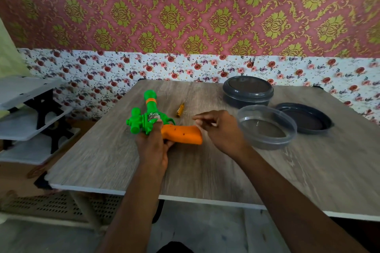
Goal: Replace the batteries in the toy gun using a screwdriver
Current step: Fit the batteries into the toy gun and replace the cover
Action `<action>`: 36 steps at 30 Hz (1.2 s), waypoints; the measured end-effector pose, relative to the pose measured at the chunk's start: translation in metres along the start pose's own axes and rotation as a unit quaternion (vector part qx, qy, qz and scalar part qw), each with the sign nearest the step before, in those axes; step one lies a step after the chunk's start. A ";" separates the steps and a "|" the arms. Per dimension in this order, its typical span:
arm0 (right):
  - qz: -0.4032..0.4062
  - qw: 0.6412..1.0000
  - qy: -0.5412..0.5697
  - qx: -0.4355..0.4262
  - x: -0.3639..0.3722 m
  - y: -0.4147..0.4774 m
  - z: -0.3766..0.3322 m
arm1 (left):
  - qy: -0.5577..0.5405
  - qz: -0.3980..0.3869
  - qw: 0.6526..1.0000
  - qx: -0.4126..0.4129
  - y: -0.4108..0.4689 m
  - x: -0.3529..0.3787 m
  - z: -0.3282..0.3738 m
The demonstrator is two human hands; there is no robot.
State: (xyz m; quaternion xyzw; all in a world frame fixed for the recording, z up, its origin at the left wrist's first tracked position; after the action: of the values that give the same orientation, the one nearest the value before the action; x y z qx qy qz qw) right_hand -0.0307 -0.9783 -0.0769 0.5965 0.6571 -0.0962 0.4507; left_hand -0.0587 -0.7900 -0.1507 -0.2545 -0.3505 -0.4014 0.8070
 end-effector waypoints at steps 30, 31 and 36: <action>-0.079 0.986 -0.144 0.021 0.002 -0.032 0.062 | 0.020 -0.002 1.000 -0.006 -0.007 0.004 -0.005; -0.078 0.985 -0.157 0.006 0.003 -0.032 0.058 | 0.019 -0.002 1.000 -0.007 -0.007 0.004 -0.004; -0.064 0.981 -0.180 -0.026 0.005 -0.033 0.046 | 0.018 0.005 1.000 -0.007 -0.008 0.004 -0.004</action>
State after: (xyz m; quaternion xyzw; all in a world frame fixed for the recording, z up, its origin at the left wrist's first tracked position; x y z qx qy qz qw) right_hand -0.0366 -1.0137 -0.1204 0.5144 0.6040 -0.2133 0.5702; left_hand -0.0618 -0.7988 -0.1487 -0.2546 -0.3323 -0.4040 0.8133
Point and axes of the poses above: each hand's wrist, its own y-axis towards the middle knuckle, its own x-axis out of the palm, z = x × y, the point moved 7 cm from there along y, towards the middle knuckle, and after that the axes turned 13 degrees about -y, right-handed, at the moved point
